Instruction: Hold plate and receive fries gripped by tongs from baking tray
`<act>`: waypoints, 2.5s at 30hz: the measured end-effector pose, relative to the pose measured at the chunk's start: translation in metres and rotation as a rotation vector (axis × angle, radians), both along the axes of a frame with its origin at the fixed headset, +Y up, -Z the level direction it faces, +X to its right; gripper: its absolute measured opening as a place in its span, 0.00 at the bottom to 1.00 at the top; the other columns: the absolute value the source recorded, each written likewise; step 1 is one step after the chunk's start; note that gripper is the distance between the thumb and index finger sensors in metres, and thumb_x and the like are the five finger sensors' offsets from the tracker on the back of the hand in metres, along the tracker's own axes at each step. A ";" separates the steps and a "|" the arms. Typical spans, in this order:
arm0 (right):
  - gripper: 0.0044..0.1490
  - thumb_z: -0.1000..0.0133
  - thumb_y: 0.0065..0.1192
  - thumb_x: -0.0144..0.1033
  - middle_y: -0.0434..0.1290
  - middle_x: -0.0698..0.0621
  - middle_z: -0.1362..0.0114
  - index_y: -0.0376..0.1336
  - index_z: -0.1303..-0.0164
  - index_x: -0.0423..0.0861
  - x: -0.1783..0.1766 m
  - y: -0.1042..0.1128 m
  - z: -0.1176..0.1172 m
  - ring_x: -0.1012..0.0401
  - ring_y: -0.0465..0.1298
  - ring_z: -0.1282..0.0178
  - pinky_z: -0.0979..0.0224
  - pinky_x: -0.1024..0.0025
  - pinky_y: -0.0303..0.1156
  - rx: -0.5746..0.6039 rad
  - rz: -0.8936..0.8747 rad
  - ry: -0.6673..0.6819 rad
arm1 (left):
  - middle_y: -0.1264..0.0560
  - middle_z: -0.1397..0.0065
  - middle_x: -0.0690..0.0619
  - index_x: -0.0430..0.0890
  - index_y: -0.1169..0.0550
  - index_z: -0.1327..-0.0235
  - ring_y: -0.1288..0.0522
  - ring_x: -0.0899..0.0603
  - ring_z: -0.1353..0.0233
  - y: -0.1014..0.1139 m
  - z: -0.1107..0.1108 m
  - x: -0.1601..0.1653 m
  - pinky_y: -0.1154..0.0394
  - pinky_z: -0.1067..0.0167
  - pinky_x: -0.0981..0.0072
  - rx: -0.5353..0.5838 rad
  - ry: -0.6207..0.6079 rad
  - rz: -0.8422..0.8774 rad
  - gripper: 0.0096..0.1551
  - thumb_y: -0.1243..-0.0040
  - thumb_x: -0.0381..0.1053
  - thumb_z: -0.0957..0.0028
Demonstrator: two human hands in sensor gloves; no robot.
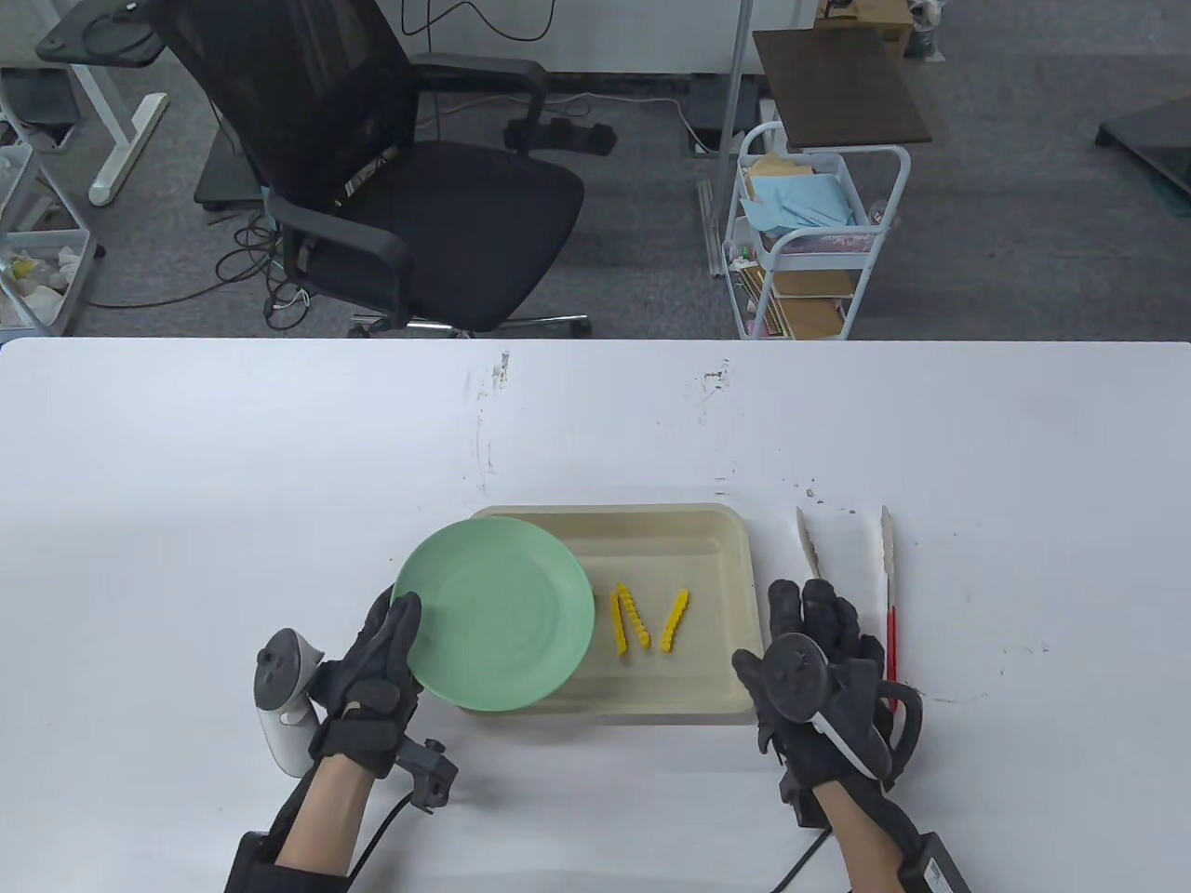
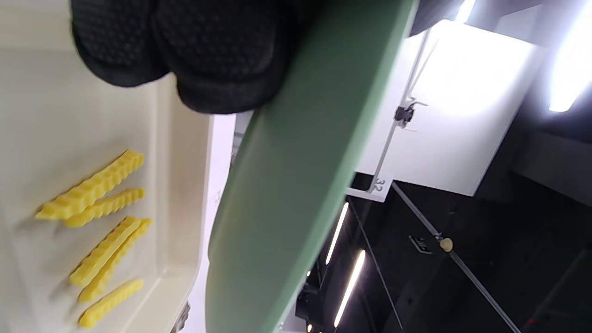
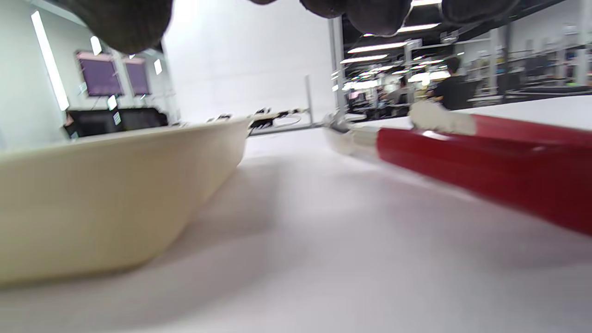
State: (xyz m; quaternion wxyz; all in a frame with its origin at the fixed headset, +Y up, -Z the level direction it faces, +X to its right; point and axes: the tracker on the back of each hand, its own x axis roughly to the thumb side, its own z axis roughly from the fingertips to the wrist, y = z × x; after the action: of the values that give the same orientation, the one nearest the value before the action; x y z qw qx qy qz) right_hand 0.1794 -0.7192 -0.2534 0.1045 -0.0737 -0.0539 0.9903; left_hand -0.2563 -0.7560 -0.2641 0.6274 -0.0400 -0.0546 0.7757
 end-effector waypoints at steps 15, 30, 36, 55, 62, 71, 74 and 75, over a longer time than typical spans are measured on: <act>0.47 0.50 0.60 0.61 0.40 0.31 0.23 0.55 0.27 0.47 0.058 -0.034 -0.022 0.29 0.46 0.23 0.28 0.32 0.43 -0.340 0.013 -0.270 | 0.32 0.34 0.47 0.36 0.53 0.22 0.21 0.48 0.57 -0.004 0.001 -0.007 0.26 0.48 0.44 -0.009 0.049 0.040 0.39 0.62 0.60 0.32; 0.29 0.48 0.61 0.52 0.47 0.34 0.23 0.63 0.40 0.51 0.064 -0.044 -0.030 0.32 0.51 0.22 0.26 0.33 0.47 -0.338 0.046 -0.334 | 0.32 0.34 0.47 0.36 0.53 0.22 0.21 0.48 0.57 -0.008 0.000 -0.015 0.26 0.48 0.43 -0.028 0.097 0.033 0.39 0.61 0.59 0.32; 0.24 0.50 0.67 0.47 0.57 0.35 0.26 0.68 0.50 0.45 0.071 -0.040 -0.031 0.31 0.60 0.25 0.28 0.32 0.56 -0.279 -0.023 -0.361 | 0.32 0.34 0.47 0.36 0.53 0.22 0.21 0.48 0.57 -0.007 0.000 -0.018 0.26 0.48 0.44 -0.020 0.114 0.037 0.39 0.62 0.60 0.32; 0.52 0.54 0.66 0.60 0.65 0.36 0.35 0.45 0.25 0.58 0.087 0.013 -0.015 0.61 0.79 0.74 0.73 0.61 0.78 -0.002 -0.376 -0.163 | 0.33 0.33 0.47 0.36 0.54 0.22 0.21 0.48 0.57 -0.007 0.001 -0.019 0.26 0.47 0.44 -0.028 0.125 0.057 0.39 0.63 0.60 0.31; 0.53 0.52 0.58 0.66 0.71 0.38 0.42 0.45 0.25 0.49 0.032 0.044 0.000 0.62 0.80 0.79 0.78 0.61 0.78 -0.090 -0.229 0.030 | 0.33 0.34 0.47 0.36 0.54 0.22 0.21 0.48 0.57 -0.008 0.001 -0.019 0.26 0.47 0.44 -0.024 0.123 0.061 0.39 0.63 0.60 0.31; 0.49 0.50 0.54 0.64 0.74 0.39 0.45 0.47 0.25 0.48 -0.025 0.031 0.016 0.62 0.80 0.81 0.79 0.61 0.78 -0.303 -0.086 0.167 | 0.32 0.34 0.47 0.36 0.53 0.22 0.21 0.48 0.57 -0.008 0.002 -0.019 0.26 0.47 0.44 -0.026 0.123 0.064 0.39 0.63 0.60 0.31; 0.49 0.50 0.52 0.63 0.73 0.38 0.44 0.46 0.25 0.48 -0.035 0.026 0.017 0.62 0.80 0.80 0.78 0.62 0.79 -0.340 0.023 0.114 | 0.33 0.34 0.47 0.36 0.54 0.22 0.21 0.48 0.57 -0.007 0.002 -0.019 0.26 0.47 0.44 -0.025 0.121 0.064 0.39 0.63 0.60 0.32; 0.49 0.49 0.52 0.63 0.73 0.38 0.44 0.45 0.25 0.47 -0.036 0.025 0.017 0.63 0.80 0.80 0.78 0.62 0.79 -0.345 0.049 0.106 | 0.33 0.34 0.47 0.36 0.54 0.22 0.21 0.48 0.57 -0.007 0.002 -0.019 0.26 0.47 0.44 -0.024 0.121 0.064 0.39 0.63 0.60 0.32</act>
State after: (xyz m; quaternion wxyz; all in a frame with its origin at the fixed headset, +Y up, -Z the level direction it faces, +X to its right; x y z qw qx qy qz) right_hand 0.1430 -0.6943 -0.2363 0.0691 -0.0372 0.1207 0.9896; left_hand -0.2753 -0.7634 -0.2620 0.6040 0.0011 -0.0084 0.7969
